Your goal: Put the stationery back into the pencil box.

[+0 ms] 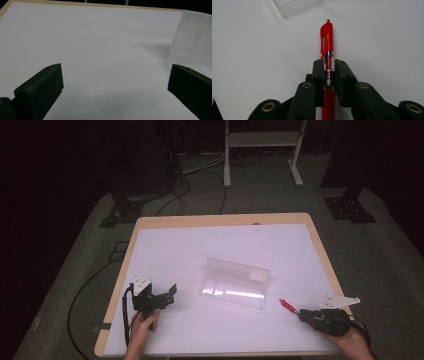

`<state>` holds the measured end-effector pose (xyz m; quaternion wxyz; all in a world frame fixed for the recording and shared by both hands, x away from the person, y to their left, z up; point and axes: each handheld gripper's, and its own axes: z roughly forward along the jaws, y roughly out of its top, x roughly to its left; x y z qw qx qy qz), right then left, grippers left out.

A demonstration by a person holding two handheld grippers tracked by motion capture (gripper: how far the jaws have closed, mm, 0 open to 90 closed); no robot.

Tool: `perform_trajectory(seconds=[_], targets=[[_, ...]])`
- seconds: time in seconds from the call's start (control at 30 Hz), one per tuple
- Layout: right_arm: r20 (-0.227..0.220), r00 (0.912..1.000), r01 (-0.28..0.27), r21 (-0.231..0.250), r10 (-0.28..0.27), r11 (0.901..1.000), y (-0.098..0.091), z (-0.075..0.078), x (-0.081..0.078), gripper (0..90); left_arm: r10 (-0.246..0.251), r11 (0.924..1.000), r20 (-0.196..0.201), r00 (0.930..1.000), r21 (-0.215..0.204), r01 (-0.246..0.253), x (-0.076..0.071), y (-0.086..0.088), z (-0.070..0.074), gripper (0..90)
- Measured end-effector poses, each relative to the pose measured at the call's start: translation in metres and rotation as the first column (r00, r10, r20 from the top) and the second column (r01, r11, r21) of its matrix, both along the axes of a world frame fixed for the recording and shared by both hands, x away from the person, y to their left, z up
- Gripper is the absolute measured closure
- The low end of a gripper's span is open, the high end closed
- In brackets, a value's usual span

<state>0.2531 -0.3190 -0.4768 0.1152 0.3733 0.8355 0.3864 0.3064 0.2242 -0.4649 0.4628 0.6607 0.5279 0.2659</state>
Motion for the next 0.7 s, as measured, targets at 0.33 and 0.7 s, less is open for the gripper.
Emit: perform_trajectory(seconds=[0.33, 0.7], targets=[[0.009, 0.9999, -0.013, 0.022, 0.013, 0.9997, 0.001, 0.006, 0.0, 78.9, 0.0, 1.0, -0.001, 1.0, -0.001, 0.0, 0.0, 0.0, 0.0, 0.0], [0.043, 0.9966, -0.072, 0.058, 0.07, 0.9957, 0.014, 0.031, 0.005, 78.9, -0.003, 1.0, 0.002, 1.0, 0.001, 0.003, 0.0, 0.0, 0.0, 0.0]])
